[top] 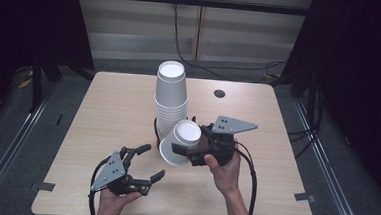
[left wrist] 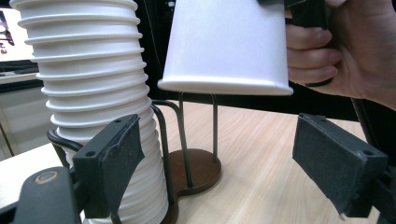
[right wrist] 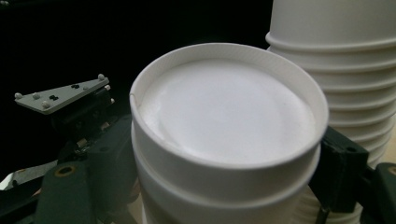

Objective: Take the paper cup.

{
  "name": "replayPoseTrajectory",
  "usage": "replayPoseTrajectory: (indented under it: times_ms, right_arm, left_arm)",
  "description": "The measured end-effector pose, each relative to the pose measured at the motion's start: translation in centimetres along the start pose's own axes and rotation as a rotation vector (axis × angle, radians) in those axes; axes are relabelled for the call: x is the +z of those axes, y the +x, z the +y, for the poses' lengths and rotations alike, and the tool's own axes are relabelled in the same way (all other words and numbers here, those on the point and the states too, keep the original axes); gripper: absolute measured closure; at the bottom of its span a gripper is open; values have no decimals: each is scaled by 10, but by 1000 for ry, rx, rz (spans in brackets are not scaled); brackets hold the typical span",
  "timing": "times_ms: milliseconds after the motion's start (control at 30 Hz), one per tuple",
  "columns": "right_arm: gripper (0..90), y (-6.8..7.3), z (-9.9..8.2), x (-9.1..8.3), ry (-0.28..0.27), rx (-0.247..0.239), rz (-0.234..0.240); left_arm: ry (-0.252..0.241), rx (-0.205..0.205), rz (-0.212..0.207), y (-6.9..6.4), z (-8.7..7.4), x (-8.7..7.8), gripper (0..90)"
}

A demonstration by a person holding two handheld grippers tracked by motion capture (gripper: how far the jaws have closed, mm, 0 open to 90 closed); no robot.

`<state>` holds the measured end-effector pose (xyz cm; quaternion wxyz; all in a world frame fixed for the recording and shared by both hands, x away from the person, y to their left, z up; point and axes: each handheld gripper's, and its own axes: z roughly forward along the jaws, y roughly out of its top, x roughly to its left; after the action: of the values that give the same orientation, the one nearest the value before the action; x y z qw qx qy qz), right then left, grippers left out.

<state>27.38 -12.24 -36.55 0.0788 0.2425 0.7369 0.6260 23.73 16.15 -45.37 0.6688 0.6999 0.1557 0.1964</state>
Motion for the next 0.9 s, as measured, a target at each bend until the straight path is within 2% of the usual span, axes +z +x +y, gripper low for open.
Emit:
replayPoseTrajectory:
  times_ms: [300, 567, 800, 900]
  right_arm:
    - [213, 3, -17, 13, 32, 14, 20]
    - [213, 4, -30, 22, 46, 30, 43]
    - [214, 6, -36, 27, 47, 40, 62]
    - [214, 7, -38, 30, 52, 38, 72]
  left_arm:
    - [5, 23, -27, -3, 2, 4, 154]
    - [31, 39, -48, -4, 0, 9, 154]
    - [46, 11, -66, -2, -3, 15, 125]
    - [60, 15, -67, -2, -5, 18, 101]
